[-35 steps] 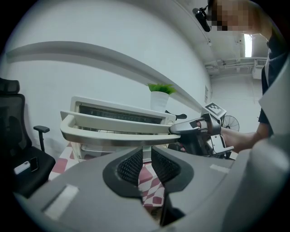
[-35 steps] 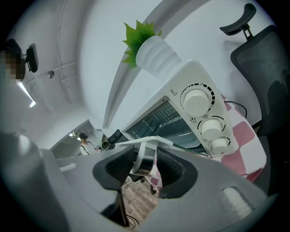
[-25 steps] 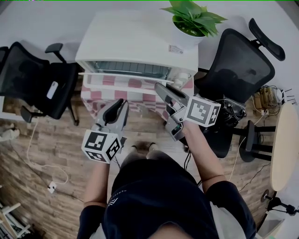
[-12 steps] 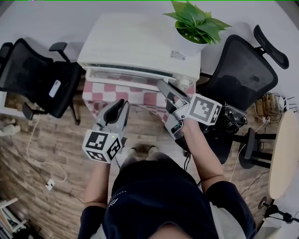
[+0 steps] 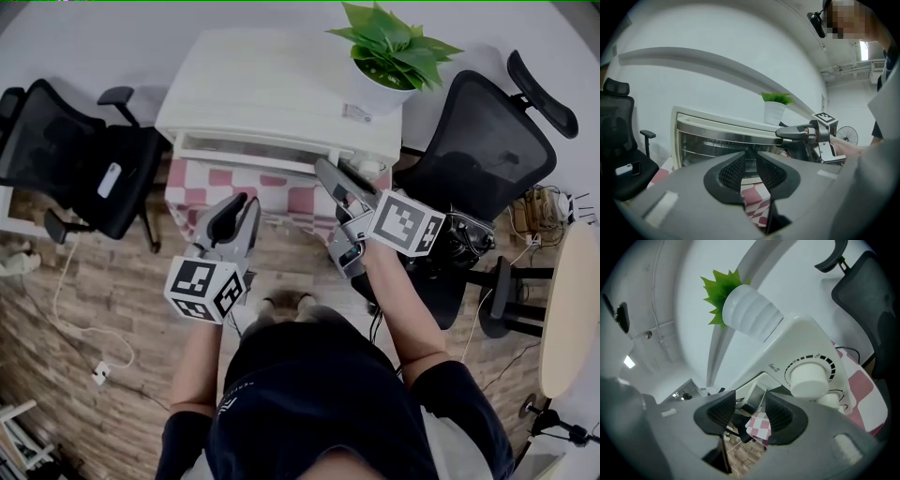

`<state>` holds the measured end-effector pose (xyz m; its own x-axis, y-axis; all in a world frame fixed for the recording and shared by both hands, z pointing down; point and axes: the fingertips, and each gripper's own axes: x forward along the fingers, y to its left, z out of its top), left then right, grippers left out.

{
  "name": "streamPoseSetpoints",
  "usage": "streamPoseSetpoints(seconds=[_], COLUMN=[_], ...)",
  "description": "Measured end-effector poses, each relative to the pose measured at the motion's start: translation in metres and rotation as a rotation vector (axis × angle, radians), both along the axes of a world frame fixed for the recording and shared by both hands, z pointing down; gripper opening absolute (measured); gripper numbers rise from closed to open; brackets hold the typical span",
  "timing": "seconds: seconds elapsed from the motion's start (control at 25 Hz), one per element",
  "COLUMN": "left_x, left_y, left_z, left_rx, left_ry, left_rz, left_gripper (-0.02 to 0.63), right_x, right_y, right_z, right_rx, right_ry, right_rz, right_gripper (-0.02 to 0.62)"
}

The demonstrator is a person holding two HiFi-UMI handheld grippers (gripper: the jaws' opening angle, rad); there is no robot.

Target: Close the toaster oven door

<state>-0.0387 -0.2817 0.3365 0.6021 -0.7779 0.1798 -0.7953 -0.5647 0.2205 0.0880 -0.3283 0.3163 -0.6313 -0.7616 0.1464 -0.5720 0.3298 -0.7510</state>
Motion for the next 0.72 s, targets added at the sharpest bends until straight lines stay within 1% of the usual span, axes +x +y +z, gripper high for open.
streamPoseSetpoints(seconds=[0.12,0.36,0.48,0.6,0.72], left_x=[0.000,-0.002,-0.005,-0.010,-0.016], left_y=[0.001,0.002,0.004,0.008,0.010], left_z=[-0.002,-0.006,-0.008,-0.011,-0.016], left_rx=[0.006,0.006,-0.003,-0.007,-0.010], left_ry=[0.002,0.010,0.012,0.013,0.031], left_rz=[0.009,0.023,0.022,0.019,0.011], left_gripper=[0.078,0.077,0.063,0.044,0.018], right_x=[0.001,0.001,0.005,0.004,0.002], right_y=[0.004,0.014,0.020,0.027,0.035], right_z=[0.000,0.000,0.001,0.001,0.000], right_rx=[0.022,0.041,0.055,0.071,0.088], right_ry=[0.044,0.077,0.118,0.134,0.157], right_rz=[0.013,0.030,0.054,0.065,0.071], right_gripper=[0.198,0.191,0.187,0.168,0.146])
